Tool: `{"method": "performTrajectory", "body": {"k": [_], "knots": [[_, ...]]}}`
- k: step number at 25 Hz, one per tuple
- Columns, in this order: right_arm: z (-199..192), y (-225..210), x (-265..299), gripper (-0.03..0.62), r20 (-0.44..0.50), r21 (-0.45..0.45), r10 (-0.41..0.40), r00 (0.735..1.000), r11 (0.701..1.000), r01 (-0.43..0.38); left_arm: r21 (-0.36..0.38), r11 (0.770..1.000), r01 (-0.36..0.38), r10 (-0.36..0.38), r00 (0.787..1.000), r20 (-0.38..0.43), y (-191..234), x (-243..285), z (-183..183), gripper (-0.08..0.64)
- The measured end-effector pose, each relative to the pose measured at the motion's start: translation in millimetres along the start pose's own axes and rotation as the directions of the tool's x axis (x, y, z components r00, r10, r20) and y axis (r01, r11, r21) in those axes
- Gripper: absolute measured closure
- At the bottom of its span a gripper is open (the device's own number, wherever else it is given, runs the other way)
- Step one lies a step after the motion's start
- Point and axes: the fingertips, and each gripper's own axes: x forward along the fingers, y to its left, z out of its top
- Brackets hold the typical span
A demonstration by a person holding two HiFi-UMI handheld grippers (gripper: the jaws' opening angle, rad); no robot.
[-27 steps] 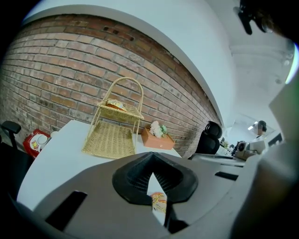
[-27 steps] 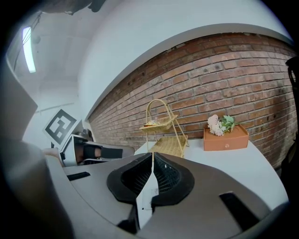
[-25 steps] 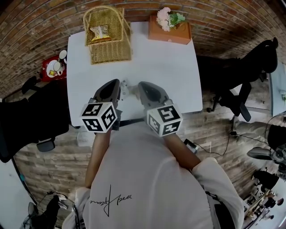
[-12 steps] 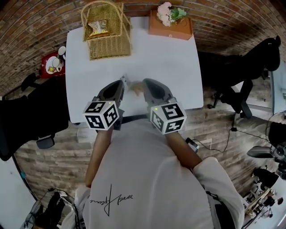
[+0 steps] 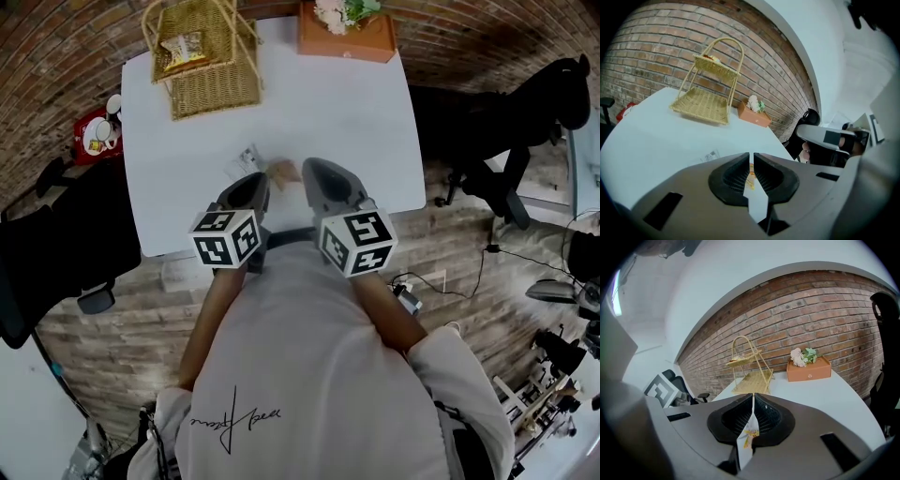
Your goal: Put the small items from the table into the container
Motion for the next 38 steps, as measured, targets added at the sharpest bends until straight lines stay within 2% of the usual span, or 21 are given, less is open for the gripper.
{"method": "performTrajectory", "body": {"k": [2,10,12,17,19,21,25,28,32,38], "knots": [[-3,-3,-1,0.571,-0.008,0.006,-0.007,1.000,1.000,0.007,-0.038,0.999,0.010,-0.010,1.000,-0.015,1,3,-7,0.549],[-10,-3,0,0.571,-0.035,0.016,-0.009,0.999,1.000,0.010,-0.083,0.996,0.015,-0.019,0.999,-0.051,1,10,-21,0.540],[-12,-3,0,0.571,-0.041,0.023,-0.010,0.999,1.000,0.011,-0.124,0.992,0.029,-0.037,0.997,-0.064,0,13,-26,0.470],[-18,-4,-1,0.571,-0.055,0.034,-0.016,0.998,0.999,0.018,-0.262,0.964,0.048,-0.071,0.994,-0.077,2,18,-37,0.437],[-19,-5,-1,0.571,-0.058,0.036,-0.022,0.998,0.999,0.024,-0.330,0.942,0.055,-0.088,0.992,-0.085,3,21,-42,0.433],[-20,-6,-1,0.571,-0.059,0.021,-0.033,0.998,0.999,0.034,-0.409,0.910,0.063,-0.113,0.989,-0.098,3,25,-49,0.422],[-21,-4,-2,0.571,-0.062,-0.022,-0.044,0.997,0.999,0.043,-0.574,0.815,0.078,-0.173,0.978,-0.113,2,28,-69,0.408],[-22,-5,-2,0.571,-0.066,-0.026,-0.043,0.997,0.999,0.041,-0.650,0.753,0.104,-0.223,0.969,-0.103,-3,33,-75,0.403],[-23,-5,0,0.571,-0.074,-0.045,-0.053,0.996,0.998,0.050,-0.678,0.725,0.120,-0.251,0.963,-0.098,-6,38,-75,0.397],[-23,-4,3,0.571,-0.078,-0.045,-0.056,0.995,0.998,0.053,-0.748,0.655,0.112,-0.249,0.966,-0.073,4,46,-71,0.397]]}}
